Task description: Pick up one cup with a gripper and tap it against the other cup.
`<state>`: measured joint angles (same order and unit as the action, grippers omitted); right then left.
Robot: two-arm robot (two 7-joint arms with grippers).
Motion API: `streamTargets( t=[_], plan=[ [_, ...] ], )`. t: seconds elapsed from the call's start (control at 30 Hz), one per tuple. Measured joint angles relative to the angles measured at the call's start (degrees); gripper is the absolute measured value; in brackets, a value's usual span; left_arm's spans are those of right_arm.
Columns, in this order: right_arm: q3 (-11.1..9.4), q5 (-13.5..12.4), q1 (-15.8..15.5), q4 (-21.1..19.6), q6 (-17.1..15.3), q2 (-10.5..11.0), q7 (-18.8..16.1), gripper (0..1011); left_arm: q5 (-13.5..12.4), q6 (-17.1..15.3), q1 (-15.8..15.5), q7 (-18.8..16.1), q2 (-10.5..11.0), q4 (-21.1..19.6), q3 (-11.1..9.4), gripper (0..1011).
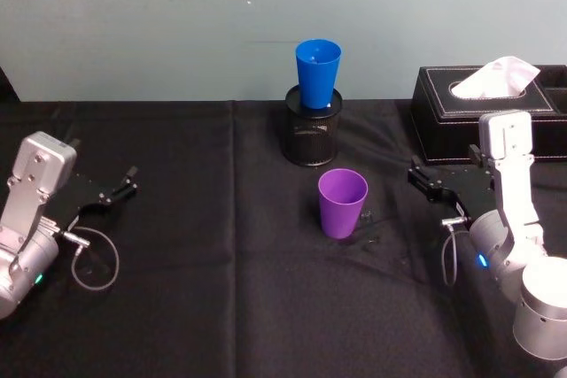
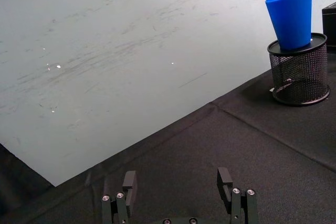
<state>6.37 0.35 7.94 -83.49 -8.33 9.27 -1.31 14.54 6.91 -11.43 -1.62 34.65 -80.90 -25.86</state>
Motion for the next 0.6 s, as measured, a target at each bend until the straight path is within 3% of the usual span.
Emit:
streamTargets(
  t=[0.6],
  plan=[
    [0.0,-0.1,0.0,0.0,0.0,0.0,0.0,1003,0.0,0.0,0.0,0.0,0.0,0.0,0.0,1000]
  ],
)
